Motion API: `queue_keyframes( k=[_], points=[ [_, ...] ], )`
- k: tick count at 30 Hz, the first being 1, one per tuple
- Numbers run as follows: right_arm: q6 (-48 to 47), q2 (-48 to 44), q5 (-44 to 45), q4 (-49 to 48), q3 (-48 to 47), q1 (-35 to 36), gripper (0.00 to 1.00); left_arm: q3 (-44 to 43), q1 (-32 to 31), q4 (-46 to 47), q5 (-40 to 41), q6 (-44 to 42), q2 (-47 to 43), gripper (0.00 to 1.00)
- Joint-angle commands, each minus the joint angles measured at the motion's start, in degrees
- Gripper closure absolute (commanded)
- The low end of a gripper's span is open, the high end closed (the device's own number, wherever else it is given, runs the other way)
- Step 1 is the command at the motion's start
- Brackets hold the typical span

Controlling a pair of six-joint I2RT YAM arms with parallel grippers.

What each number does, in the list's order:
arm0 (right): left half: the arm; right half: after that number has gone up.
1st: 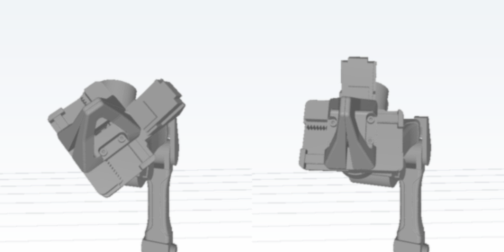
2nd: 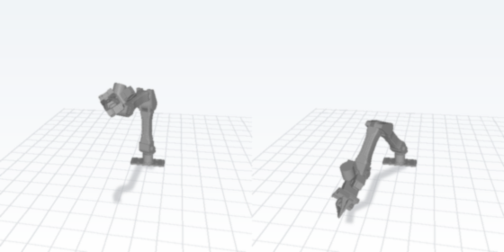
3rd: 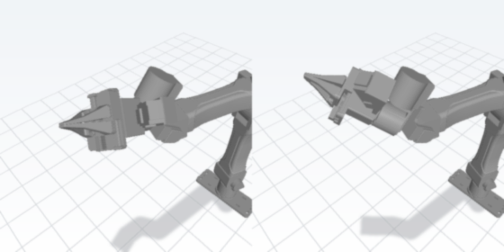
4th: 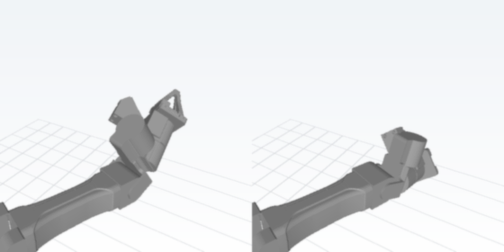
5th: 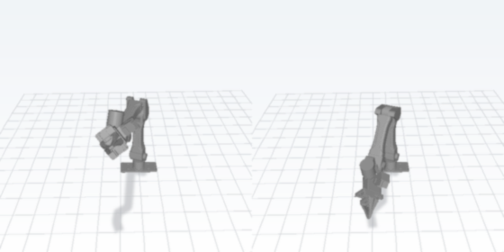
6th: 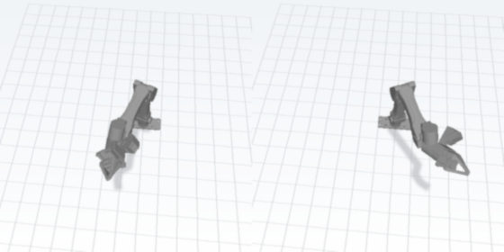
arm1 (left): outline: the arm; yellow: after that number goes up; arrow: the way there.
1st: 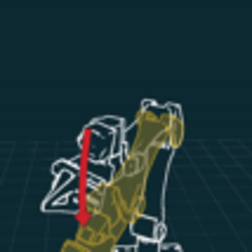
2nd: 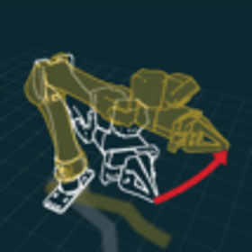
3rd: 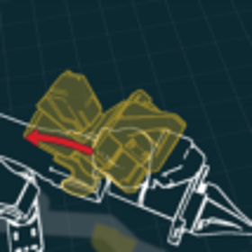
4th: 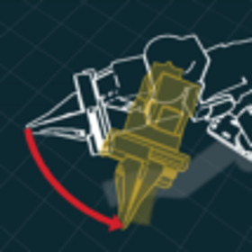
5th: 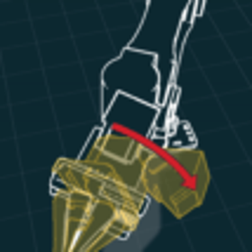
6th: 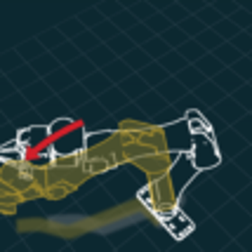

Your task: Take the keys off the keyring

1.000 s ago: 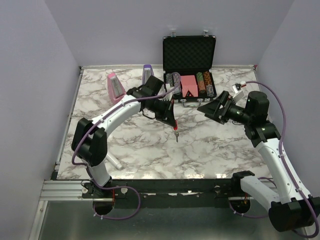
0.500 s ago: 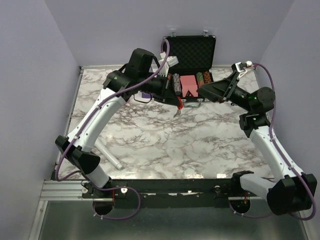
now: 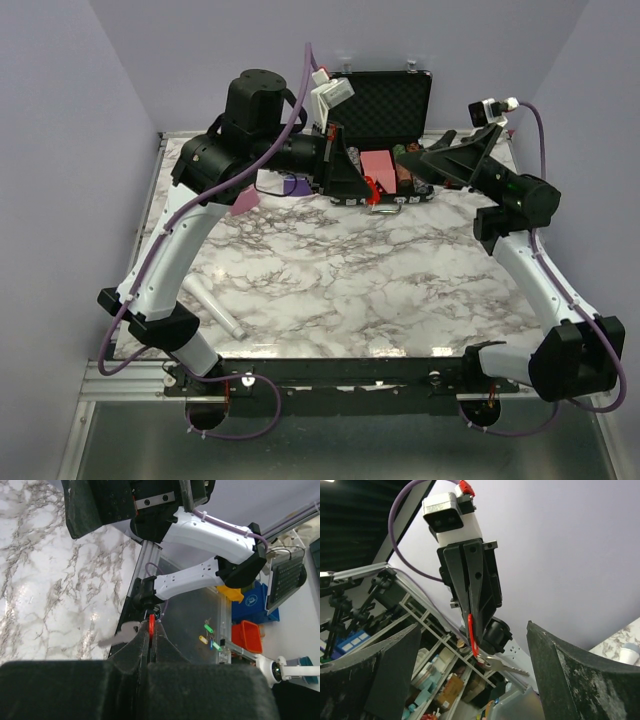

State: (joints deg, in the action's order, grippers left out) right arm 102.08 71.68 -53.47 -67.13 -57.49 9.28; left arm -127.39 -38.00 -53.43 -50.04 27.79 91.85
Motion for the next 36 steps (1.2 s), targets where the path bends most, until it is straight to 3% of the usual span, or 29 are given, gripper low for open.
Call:
queue_keyframes(
  k=[1,6,24,36],
  points=[
    [5.74,2.23,0.38,-9.84,-1.3,1.09,0.07,-2.33,-0.15,8.94,-4.88,8.15,-0.1,1.0],
    [12.7,6.01,2.14,-19.43,-2.71,1.71,0.12,-2.25,-0.23,15.36,-5.86,12.37,0.25,1.0],
    [16.21,10.23,3.46,-26.64,-9.48,7.07,0.24,-1.54,-0.06,31.1,-7.79,22.3,2.8,1.0],
    [19.91,10.85,6.01,-31.12,-11.15,7.51,0.29,-2.07,0.03,34.18,-7.88,24.94,3.24,1.0]
  ],
)
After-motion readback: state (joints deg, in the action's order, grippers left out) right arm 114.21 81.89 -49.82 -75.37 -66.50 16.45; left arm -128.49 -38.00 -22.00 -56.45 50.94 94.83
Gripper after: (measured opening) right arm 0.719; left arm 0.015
